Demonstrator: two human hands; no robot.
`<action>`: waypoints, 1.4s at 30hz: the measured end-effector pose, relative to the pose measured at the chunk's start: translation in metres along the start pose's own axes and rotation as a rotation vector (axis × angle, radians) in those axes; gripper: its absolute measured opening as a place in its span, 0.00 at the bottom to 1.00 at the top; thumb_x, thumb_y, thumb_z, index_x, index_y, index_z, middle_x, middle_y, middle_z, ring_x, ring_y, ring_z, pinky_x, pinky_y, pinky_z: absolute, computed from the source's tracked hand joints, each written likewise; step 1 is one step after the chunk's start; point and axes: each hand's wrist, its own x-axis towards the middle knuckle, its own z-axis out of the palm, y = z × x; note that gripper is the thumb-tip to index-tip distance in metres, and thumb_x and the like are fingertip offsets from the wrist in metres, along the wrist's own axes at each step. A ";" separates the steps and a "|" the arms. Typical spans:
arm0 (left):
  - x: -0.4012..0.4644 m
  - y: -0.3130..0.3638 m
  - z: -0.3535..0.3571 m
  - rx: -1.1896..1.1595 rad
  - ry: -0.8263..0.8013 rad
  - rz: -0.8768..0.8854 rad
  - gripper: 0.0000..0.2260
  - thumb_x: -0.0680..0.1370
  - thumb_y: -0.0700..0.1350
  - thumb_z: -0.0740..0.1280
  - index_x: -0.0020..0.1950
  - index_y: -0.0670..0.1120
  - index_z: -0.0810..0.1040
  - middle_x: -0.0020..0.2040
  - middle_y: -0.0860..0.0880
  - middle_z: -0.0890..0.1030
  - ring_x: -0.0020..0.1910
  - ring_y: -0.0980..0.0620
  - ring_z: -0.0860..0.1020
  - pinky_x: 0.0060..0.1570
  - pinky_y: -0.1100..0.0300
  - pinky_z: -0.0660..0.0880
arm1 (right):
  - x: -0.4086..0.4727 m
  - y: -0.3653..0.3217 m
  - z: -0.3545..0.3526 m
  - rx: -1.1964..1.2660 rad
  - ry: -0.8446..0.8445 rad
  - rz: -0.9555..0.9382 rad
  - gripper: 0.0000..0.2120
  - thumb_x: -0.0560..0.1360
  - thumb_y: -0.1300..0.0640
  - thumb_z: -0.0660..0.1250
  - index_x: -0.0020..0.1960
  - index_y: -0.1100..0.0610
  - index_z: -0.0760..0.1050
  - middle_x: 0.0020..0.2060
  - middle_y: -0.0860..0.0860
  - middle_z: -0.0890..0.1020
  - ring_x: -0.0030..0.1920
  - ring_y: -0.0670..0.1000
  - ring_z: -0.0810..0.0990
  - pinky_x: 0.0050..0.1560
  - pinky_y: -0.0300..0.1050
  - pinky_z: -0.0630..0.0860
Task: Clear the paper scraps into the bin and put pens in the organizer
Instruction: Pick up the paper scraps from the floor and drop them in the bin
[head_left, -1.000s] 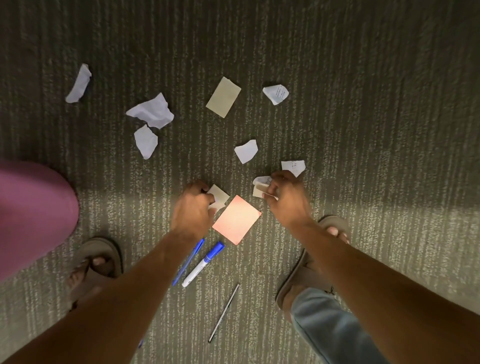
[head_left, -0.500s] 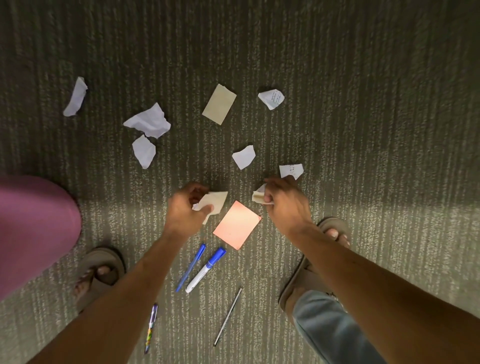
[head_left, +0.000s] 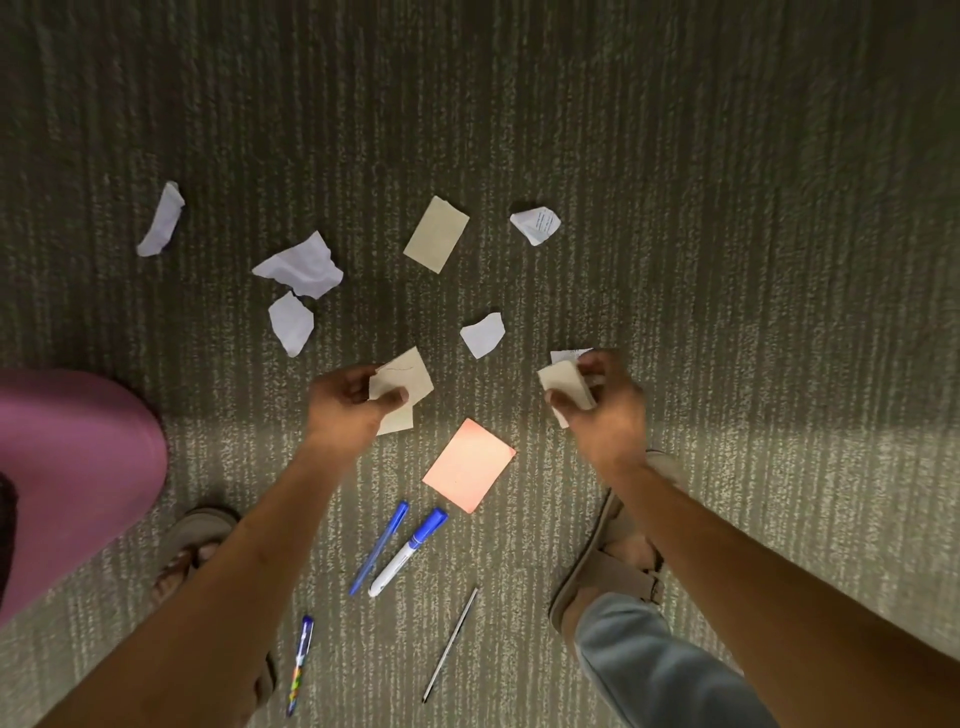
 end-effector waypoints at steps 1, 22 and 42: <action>0.003 0.001 -0.001 -0.018 0.006 0.011 0.14 0.67 0.30 0.75 0.39 0.49 0.79 0.31 0.61 0.83 0.32 0.65 0.81 0.32 0.72 0.76 | 0.006 0.000 -0.001 0.003 0.032 0.040 0.25 0.66 0.58 0.80 0.59 0.59 0.73 0.54 0.54 0.81 0.44 0.53 0.82 0.40 0.39 0.82; -0.010 0.030 -0.023 -0.190 0.079 -0.077 0.13 0.68 0.31 0.75 0.42 0.48 0.80 0.41 0.53 0.84 0.40 0.54 0.83 0.36 0.60 0.78 | -0.008 -0.040 0.014 0.016 -0.210 0.235 0.15 0.68 0.54 0.79 0.51 0.58 0.82 0.45 0.56 0.86 0.43 0.54 0.84 0.46 0.49 0.82; -0.160 0.145 -0.258 -0.501 0.267 0.075 0.18 0.69 0.29 0.73 0.58 0.35 0.76 0.51 0.38 0.82 0.41 0.49 0.82 0.38 0.57 0.81 | -0.178 -0.379 0.067 0.932 -0.418 0.384 0.15 0.68 0.68 0.76 0.53 0.62 0.78 0.49 0.57 0.86 0.47 0.52 0.85 0.49 0.46 0.83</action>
